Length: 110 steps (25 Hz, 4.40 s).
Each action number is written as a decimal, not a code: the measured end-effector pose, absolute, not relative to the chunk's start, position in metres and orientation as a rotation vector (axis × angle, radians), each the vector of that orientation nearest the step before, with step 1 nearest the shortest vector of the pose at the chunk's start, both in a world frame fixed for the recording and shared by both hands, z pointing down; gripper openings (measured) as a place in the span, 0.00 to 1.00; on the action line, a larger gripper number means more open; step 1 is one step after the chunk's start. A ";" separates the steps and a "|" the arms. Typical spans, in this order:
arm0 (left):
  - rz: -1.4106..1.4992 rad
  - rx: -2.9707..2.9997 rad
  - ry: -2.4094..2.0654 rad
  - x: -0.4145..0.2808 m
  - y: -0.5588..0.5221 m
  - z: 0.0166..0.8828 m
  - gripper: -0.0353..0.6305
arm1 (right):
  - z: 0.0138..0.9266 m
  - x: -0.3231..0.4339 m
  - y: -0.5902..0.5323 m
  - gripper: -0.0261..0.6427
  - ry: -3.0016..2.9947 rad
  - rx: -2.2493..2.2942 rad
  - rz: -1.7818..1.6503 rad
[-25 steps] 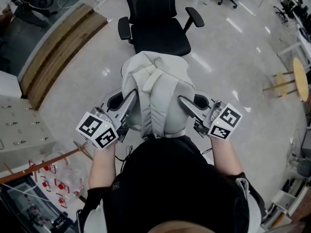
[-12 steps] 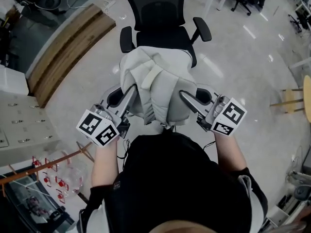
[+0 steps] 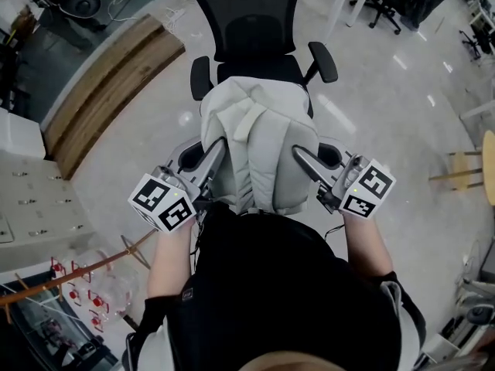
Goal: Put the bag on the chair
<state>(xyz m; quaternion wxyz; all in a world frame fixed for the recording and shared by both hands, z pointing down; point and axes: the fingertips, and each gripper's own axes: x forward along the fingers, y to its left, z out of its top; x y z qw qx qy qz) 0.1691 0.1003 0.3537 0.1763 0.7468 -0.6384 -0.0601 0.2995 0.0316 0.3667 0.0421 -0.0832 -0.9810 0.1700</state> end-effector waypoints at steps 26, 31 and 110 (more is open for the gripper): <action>-0.175 2.525 -1.252 -0.045 0.043 0.309 0.14 | 0.308 0.105 0.034 0.14 -3.150 0.445 0.564; -0.170 2.504 -1.195 -0.058 0.014 0.320 0.14 | 0.313 0.092 0.011 0.14 -3.132 0.505 0.607; 0.614 2.436 -0.481 -0.174 -0.397 0.630 0.15 | 0.623 -0.044 -0.284 0.15 -2.329 1.422 1.295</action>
